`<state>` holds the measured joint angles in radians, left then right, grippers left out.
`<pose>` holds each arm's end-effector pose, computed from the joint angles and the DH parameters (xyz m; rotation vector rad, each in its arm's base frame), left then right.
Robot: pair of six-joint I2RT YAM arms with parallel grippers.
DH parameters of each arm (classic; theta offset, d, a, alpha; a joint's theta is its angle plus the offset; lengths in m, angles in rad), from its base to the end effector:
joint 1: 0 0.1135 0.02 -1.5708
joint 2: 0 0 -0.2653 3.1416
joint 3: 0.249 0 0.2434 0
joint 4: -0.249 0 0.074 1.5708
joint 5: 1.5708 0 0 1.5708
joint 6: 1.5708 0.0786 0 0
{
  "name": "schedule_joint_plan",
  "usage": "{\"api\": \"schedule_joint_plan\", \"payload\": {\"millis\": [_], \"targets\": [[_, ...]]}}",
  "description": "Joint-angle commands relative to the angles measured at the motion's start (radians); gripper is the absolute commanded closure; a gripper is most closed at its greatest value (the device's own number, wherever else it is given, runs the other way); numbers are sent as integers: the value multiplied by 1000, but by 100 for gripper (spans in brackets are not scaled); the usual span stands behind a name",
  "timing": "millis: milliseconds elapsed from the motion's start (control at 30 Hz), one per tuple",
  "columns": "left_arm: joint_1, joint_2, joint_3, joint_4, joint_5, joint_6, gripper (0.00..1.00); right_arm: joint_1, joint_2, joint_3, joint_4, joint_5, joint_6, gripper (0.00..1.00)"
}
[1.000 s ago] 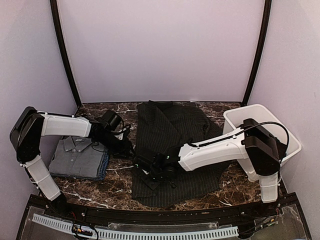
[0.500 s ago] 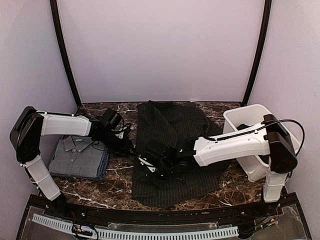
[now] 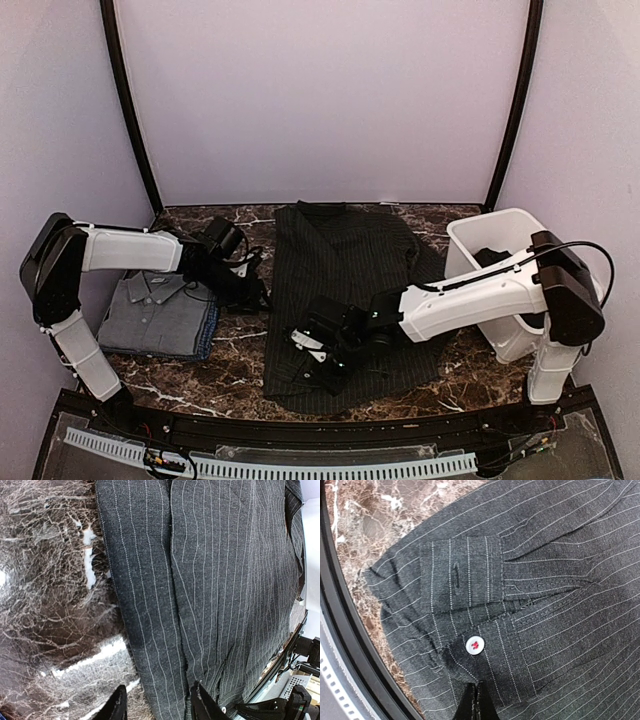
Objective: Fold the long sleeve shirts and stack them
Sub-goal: Fold the flattened shirt at the center of the board.
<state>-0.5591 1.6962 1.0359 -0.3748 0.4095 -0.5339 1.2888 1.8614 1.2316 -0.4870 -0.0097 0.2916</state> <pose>0.2808 -0.2126 0.1538 0.1921 2.7577 -0.8833 0.1075 0.3738 0.1401 -1.3376 2.4501 0.4676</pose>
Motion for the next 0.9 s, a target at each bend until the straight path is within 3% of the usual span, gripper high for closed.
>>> {"api": "schedule_joint_plan", "payload": {"millis": [0, 333, 467, 533, 867], "targets": [[5, 5, 8, -2, 21, 6, 58, 2, -33, -9, 62, -48, 8, 100], [5, 1, -53, 39, 41, -29, 58, -14, -41, -34, 112, -77, 24, 99], [-13, -23, -110, 54, 56, -54, 58, -56, -89, -39, 140, -95, 37, 71], [-33, -38, -142, 58, 56, -69, 57, -88, -114, -40, 157, -111, 45, 64], [-159, -138, -315, 86, 103, -195, 57, -275, -127, -41, 250, -104, 124, 60]]}}
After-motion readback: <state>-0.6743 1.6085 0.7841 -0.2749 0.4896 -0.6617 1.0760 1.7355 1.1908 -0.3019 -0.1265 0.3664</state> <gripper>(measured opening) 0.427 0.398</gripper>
